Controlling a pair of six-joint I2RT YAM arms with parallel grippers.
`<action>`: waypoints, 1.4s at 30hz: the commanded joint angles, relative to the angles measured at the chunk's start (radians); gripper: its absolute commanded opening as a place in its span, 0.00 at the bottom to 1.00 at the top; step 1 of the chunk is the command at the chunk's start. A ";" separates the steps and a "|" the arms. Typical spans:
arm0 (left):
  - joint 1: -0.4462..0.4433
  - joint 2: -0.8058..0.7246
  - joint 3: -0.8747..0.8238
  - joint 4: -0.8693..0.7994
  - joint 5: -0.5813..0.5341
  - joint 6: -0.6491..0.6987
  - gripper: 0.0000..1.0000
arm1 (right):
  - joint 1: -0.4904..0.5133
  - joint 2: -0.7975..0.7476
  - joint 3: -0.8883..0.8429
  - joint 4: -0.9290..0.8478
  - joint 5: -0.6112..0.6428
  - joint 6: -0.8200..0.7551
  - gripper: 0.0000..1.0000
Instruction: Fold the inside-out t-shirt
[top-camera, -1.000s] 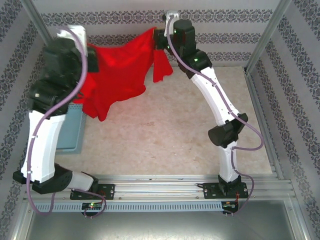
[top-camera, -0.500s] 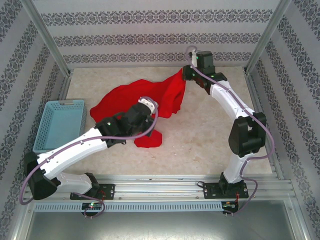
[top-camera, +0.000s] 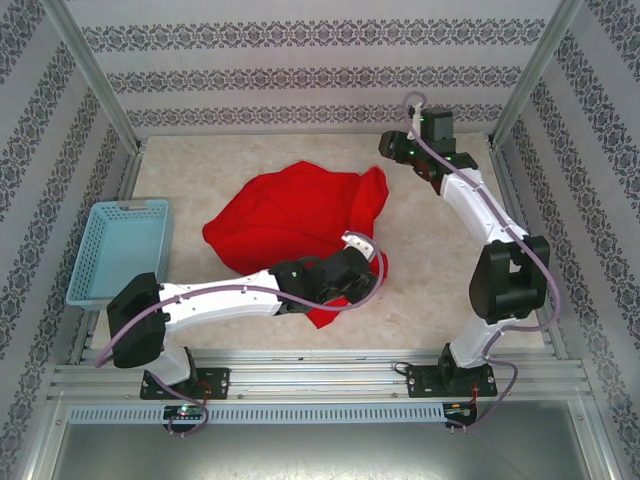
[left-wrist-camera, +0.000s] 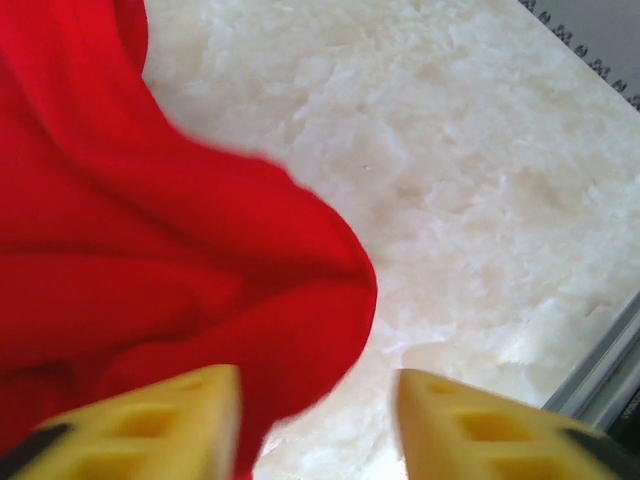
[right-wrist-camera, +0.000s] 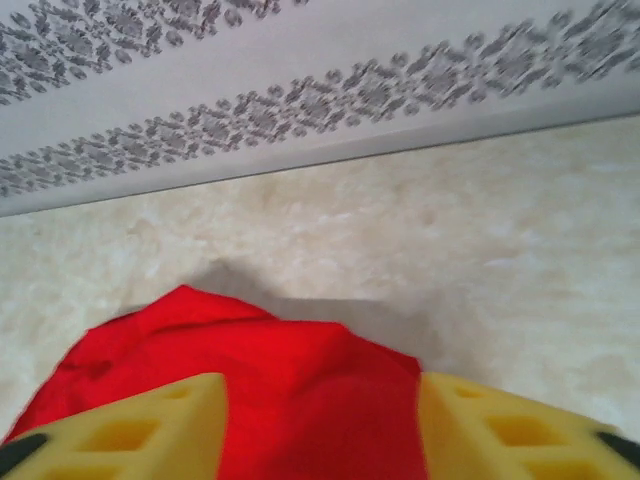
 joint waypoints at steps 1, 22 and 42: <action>0.003 -0.072 0.010 0.032 -0.016 0.003 0.68 | -0.041 -0.086 -0.016 -0.082 0.040 0.074 0.67; 0.838 0.058 -0.072 -0.245 0.120 -0.068 0.75 | 0.455 -0.194 -0.608 -0.096 0.126 0.447 0.75; 0.380 -0.019 -0.353 -0.135 0.218 -0.415 0.64 | -0.027 -0.189 -0.662 -0.183 0.144 0.421 0.75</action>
